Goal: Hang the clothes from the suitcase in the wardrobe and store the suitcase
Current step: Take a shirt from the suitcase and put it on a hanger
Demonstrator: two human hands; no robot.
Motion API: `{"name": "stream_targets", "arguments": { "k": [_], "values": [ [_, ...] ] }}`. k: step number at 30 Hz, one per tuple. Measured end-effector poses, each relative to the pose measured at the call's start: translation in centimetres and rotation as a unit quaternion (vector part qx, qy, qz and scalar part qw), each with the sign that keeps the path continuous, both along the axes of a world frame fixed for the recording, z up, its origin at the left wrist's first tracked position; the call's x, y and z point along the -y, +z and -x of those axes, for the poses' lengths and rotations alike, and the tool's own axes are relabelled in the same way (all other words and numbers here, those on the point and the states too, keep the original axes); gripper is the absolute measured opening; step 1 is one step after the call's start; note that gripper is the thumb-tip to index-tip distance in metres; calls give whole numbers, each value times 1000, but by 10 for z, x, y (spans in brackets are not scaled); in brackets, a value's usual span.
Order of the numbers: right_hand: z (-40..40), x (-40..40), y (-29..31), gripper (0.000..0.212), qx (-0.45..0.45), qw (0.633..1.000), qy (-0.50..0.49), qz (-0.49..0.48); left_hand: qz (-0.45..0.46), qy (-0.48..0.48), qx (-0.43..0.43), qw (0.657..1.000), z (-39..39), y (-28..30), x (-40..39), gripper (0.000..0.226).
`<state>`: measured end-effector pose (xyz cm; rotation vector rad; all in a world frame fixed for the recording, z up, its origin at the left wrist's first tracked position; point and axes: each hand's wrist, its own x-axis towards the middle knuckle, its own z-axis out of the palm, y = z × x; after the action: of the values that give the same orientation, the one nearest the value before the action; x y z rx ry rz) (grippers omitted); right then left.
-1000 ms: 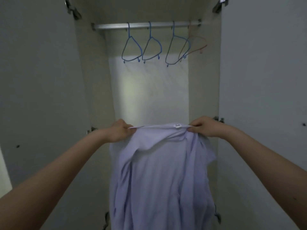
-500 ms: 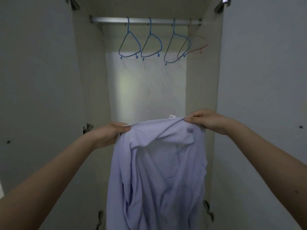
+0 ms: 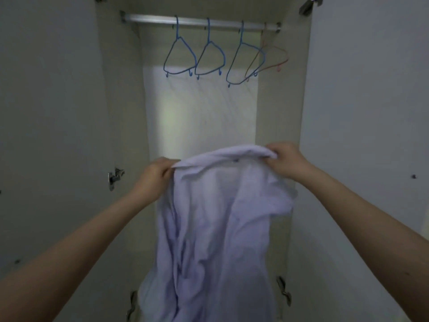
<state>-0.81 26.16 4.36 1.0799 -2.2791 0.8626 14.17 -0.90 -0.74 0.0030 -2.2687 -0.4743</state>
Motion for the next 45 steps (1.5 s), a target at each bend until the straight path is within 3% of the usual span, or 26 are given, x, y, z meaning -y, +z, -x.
{"name": "stream_targets", "arguments": {
  "k": [2,6,7,9,12,14,15,17,19,20,22,24,27,31,32,35,38,41,43,45],
  "values": [
    [2,1,-6,18,2,996,-8,-92,-16,-1,53,998,-2,5,-2,28],
    [-2,-2,7,31,-22,993,-35,108,-109,44,-90,989,-1,7,-8,26],
    [-5,1,7,34,5,995,-33,92,-97,28,-44,994,3,3,-10,29],
    [-6,9,-1,35,43,998,-18,-39,-54,22,70,996,9,-11,-6,34],
    [-1,2,7,31,69,997,5,20,-159,15,44,986,3,-2,4,23],
    [1,0,12,39,67,996,28,48,-261,-32,47,964,-1,10,7,19],
    [-1,2,14,41,63,996,37,45,-325,-74,94,938,-2,12,6,21],
    [-5,10,12,38,54,997,39,35,-387,-123,230,884,-3,12,4,49],
    [-4,14,10,29,63,996,47,41,-353,-127,301,877,-2,7,8,72],
    [-3,14,9,27,67,996,51,44,-315,-116,307,891,0,2,14,71],
    [1,15,7,25,84,994,51,39,-227,-99,286,926,3,-5,22,39],
    [6,15,4,27,129,990,47,44,-203,-98,239,944,7,-6,28,23],
    [14,13,-2,37,238,966,64,73,-171,-110,117,972,17,-4,36,29],
    [37,22,-16,18,337,935,54,93,-150,-74,31,985,41,-2,42,17],
    [44,24,-20,15,335,939,41,67,-118,-69,23,990,48,-4,44,12],
    [64,28,-27,6,285,957,37,-34,40,-59,65,995,61,0,57,35],
    [98,32,-30,9,281,955,94,-32,275,15,96,957,85,14,77,39],
    [137,40,-27,23,332,931,140,-65,294,-7,23,956,123,24,88,42],
    [161,48,-23,42,362,916,142,-99,254,0,18,967,150,32,92,58],
    [187,59,-18,47,326,923,151,-137,203,16,9,979,170,43,96,64]
  ]
}}
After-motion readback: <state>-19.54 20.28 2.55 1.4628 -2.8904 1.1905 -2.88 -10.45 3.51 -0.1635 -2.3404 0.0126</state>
